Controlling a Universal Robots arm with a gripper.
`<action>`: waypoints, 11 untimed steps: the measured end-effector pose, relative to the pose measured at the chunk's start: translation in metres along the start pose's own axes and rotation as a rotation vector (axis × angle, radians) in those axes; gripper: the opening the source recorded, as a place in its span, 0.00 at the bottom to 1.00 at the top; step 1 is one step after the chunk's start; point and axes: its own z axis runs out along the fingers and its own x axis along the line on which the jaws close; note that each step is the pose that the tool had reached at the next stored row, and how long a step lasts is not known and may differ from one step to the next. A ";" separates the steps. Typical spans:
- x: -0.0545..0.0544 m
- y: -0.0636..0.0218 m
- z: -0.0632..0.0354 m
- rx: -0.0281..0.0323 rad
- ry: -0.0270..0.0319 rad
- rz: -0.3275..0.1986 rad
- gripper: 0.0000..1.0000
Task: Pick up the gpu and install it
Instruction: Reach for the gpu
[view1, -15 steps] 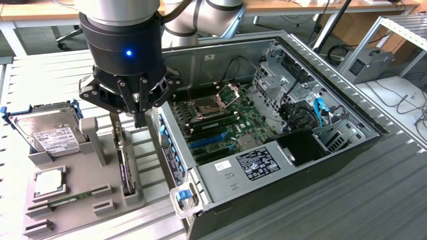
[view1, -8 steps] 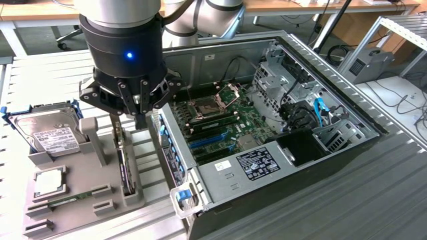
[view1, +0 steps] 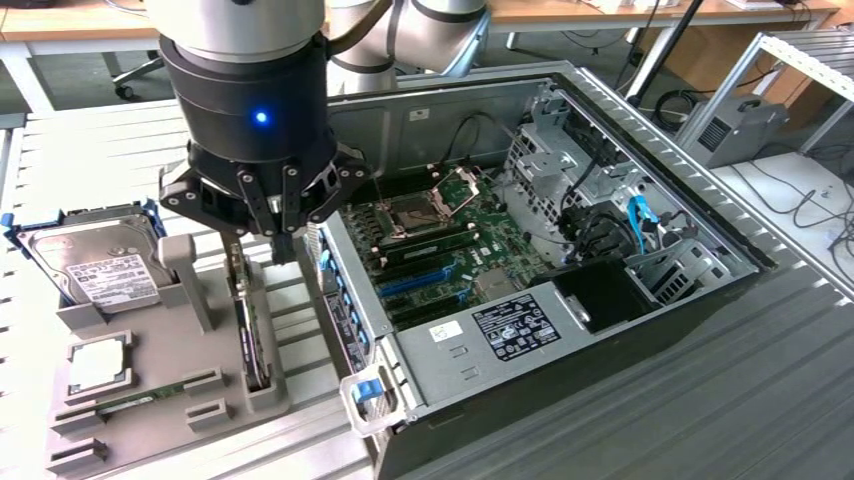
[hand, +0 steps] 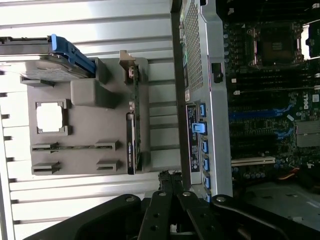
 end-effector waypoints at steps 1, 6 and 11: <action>0.000 -0.0006 0.0000 0.0001 0.0001 0.000 0.11; 0.000 -0.0038 0.0000 0.0001 0.0001 0.000 0.11; 0.000 -0.0070 0.0000 0.0002 0.0001 0.000 0.11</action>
